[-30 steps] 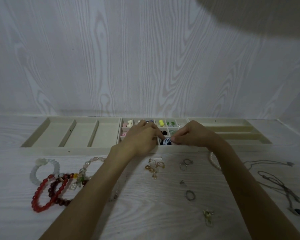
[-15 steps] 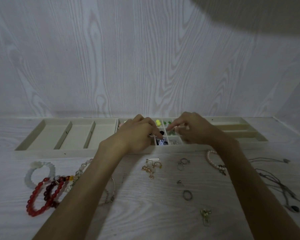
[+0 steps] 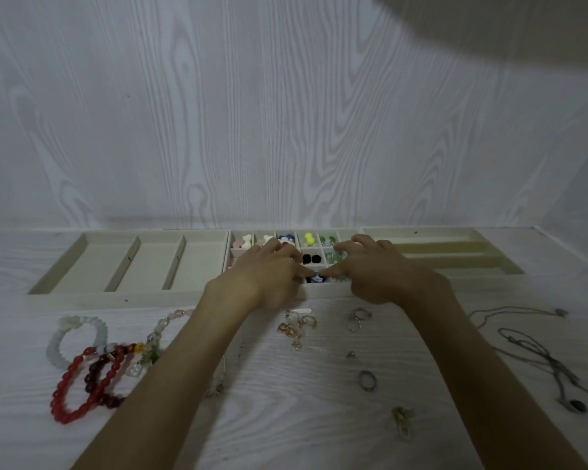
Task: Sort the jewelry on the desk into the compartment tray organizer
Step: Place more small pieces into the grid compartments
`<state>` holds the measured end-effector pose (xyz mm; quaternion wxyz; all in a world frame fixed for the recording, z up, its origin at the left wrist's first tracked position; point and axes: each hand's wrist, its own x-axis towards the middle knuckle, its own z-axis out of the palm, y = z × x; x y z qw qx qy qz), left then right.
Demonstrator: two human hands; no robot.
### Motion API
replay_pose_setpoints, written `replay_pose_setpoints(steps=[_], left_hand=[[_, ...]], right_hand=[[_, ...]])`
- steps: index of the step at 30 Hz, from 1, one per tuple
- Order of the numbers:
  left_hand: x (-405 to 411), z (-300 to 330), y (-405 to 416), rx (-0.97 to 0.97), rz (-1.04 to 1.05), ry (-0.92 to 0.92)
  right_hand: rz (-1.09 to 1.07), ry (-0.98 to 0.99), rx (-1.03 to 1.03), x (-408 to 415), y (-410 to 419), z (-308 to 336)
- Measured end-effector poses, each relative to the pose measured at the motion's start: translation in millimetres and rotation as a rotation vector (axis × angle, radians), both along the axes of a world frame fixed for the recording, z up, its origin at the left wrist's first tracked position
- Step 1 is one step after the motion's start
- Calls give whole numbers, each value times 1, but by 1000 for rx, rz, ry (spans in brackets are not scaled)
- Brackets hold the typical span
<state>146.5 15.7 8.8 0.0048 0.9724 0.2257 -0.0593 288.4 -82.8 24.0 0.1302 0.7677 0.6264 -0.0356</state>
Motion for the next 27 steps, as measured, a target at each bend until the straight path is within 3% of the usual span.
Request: replay_pose_setpoints(steps=[7, 12, 18, 23, 27], left_hand=[[4, -3, -6, 94, -11, -65], [5, -5, -1, 31, -16, -135], [6, -11, 1, 3, -20, -158], [3, 0, 5, -17, 5, -265], [2, 7, 3, -53, -12, -302]], right_hand=[[17, -90, 28, -11, -4, -4], [4, 94, 5, -2, -3, 15], [19, 138, -42, -5, 3, 6], [-47, 365, 173, 9, -3, 19], [-66, 373, 196, 14, -2, 18]])
